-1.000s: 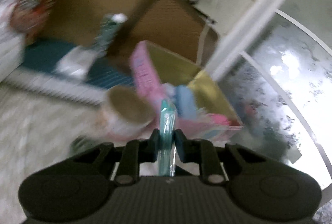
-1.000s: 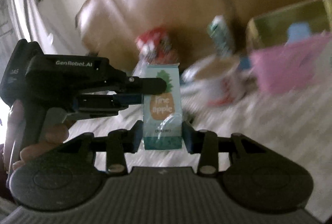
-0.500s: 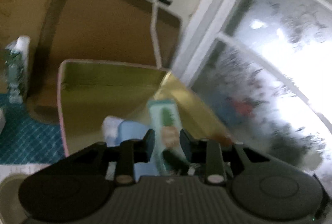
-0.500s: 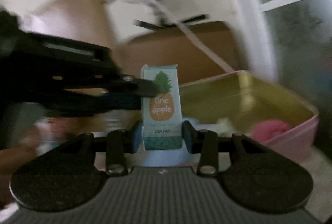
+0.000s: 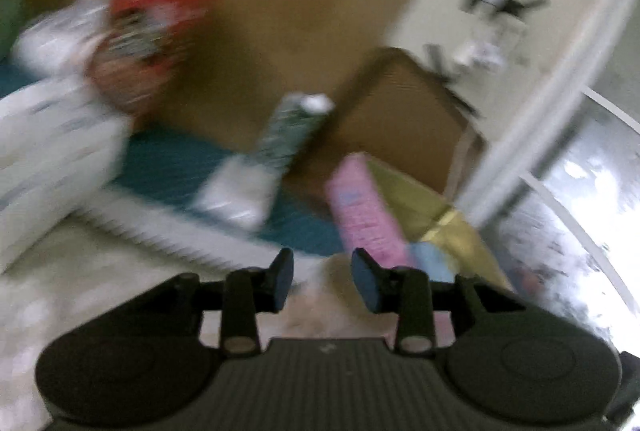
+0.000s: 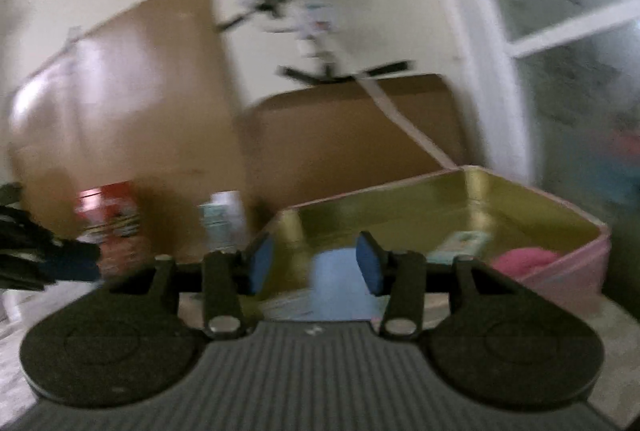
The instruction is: Organize soft objects
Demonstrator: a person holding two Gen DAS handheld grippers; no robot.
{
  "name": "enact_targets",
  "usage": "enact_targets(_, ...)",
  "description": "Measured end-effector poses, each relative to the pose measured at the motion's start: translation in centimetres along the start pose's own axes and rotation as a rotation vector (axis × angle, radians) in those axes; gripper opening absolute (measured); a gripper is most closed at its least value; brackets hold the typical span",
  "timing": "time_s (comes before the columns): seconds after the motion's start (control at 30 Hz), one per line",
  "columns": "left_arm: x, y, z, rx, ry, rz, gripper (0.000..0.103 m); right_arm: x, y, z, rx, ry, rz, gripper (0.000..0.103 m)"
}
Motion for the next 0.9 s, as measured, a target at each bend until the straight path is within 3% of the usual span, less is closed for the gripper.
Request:
enact_targets(0.13,1.2,2.0,4.6,-0.058,0.078,0.02,0.033,2.6,0.7,6.7,-0.205,0.078,0.131,0.058)
enact_targets(0.27,2.7,2.2,5.5,-0.027,0.097,0.076,0.034,6.9,0.7,12.5,-0.345,0.182,0.336,0.064)
enact_targets(0.33,3.3,2.2,5.2,-0.006,0.085,0.091,0.045,8.7,0.5,14.2,-0.355,0.239,0.401,0.07)
enact_targets(0.47,4.3,2.0,4.5,0.04,0.086,0.121,0.048,10.6,-0.4,15.8,-0.344,0.261,0.505,0.076)
enact_targets(0.57,5.0,1.8,3.9,0.059,0.081,0.146,0.056,11.3,-1.0,16.0,-0.318,0.286,0.521,0.075)
enact_targets(0.6,5.2,1.6,3.6,0.065,0.076,0.156,0.06,11.6,-0.7,16.2,-0.318,0.306,0.504,0.072)
enact_targets(0.7,6.0,1.4,2.7,0.083,0.051,0.185,0.071,11.7,-0.2,16.7,-0.346,0.306,0.494,0.042)
enact_targets(0.8,6.8,1.1,1.9,0.088,0.027,0.198,0.072,11.8,0.0,16.8,-0.342,0.3,0.486,0.04)
enact_targets(0.87,7.0,1.2,1.7,0.06,0.0,0.186,0.06,11.6,0.1,16.5,-0.349,0.24,0.493,0.039)
enact_targets(0.9,7.1,1.2,1.7,0.047,-0.007,0.184,0.048,11.6,0.0,16.2,-0.349,0.209,0.495,0.039)
Point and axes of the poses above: each gripper's, at about its wrist camera, not at the fingertips, and y roughly against the way its jaws point, z to its left, x to its underside, the point moved 7 cm from there along -y, roughly the way its jaws point, and after that the axes turned 9 degrees about -z, right-handed, at the moved point
